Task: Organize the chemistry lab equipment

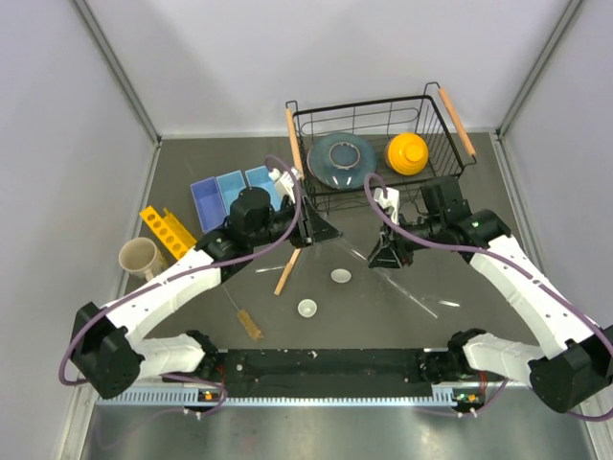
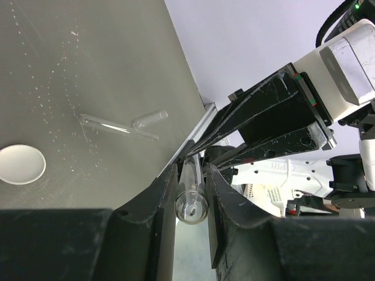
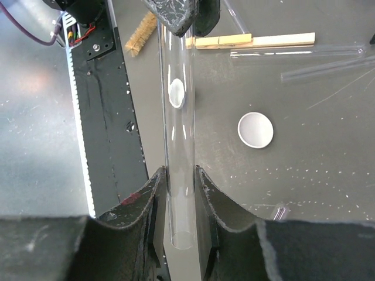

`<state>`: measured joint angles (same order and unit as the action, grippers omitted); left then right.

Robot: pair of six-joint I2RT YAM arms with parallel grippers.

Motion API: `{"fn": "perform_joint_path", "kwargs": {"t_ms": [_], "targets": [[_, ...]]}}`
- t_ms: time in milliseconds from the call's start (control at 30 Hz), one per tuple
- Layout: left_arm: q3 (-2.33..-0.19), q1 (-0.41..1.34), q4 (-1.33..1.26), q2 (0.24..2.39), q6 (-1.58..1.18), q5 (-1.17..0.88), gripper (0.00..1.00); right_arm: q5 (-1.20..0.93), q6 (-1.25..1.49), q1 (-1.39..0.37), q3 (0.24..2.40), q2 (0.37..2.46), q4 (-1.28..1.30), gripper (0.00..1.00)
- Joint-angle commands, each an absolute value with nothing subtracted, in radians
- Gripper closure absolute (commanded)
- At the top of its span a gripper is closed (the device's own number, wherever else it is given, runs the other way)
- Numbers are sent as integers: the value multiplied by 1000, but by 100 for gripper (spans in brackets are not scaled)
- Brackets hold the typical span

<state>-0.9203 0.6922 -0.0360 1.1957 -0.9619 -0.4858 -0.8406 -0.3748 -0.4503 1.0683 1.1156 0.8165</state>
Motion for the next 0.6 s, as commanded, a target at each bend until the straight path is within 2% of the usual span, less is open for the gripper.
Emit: {"fn": "perform_joint_path", "kwargs": {"t_ms": [0,100,133,167,233,433,567], "targets": [[-902,696,-31,1123,-936,-471,90,-854,-402,-462,1085,1117,805,73],[-903,696,39,1089,-899,-440,91,-865,-420,-462,1098,1108,825,40],[-907,695,66,1083,-884,-405,91,-861,-445,-460,1109,1103,833,23],[-919,693,140,1062,-865,-387,91,-851,-454,-459,1115,1095,845,19],[-940,686,219,1025,-807,-313,91,-838,-474,-430,1127,1077,851,13],[-1015,611,618,902,-614,-80,91,-868,-512,-289,1074,1029,833,10],[-1075,517,836,862,-508,83,90,-770,-489,-233,988,994,743,7]]}}
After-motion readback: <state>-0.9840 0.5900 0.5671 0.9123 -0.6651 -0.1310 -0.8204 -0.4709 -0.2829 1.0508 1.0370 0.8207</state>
